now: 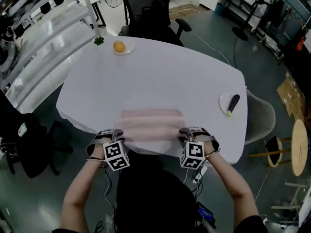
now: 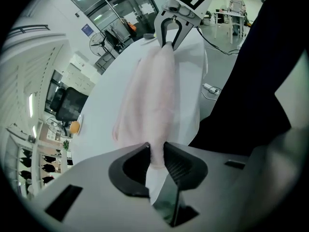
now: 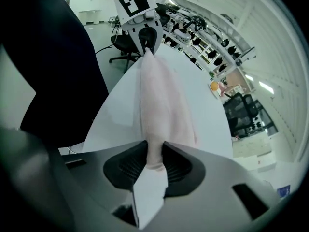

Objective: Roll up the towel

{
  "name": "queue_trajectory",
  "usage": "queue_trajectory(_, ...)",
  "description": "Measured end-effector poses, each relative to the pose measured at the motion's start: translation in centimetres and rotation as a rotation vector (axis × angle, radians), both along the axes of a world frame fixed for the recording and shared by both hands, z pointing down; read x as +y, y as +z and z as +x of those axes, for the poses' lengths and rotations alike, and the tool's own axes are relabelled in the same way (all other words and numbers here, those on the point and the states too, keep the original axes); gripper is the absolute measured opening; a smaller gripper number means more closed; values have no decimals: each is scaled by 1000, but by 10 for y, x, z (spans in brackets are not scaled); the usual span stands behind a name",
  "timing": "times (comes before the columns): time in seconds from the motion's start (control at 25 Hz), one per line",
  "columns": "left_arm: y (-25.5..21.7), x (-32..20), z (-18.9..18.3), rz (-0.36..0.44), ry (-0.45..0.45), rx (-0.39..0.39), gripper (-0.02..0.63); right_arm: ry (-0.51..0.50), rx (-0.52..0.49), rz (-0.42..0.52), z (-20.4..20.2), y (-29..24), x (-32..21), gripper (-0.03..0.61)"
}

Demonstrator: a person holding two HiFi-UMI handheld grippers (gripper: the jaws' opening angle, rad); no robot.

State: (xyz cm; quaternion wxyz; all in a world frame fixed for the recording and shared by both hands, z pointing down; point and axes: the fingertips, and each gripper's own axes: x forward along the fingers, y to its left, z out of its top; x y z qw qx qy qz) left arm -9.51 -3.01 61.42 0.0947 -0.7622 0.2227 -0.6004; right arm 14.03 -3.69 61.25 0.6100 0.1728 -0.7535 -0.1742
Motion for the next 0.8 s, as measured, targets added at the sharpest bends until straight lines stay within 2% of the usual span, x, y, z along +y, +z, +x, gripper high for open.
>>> queue_trajectory(0.12,-10,16,3,-26,29,2,95,-14,-3,-26,1,-6,13,101)
queue_trajectory(0.36,-18,31,-2,-105,74,12,95,-4,-39,-181,-4,-10,40,101)
queue_trajectory(0.52,-19,25,-6,-185,96,18,95,17,-35,-268,-7,-14,33,101)
queue_trajectory(0.8,-40,-3,-5,-280,116,89,97,58,-64,-420,-6,-37,6,109)
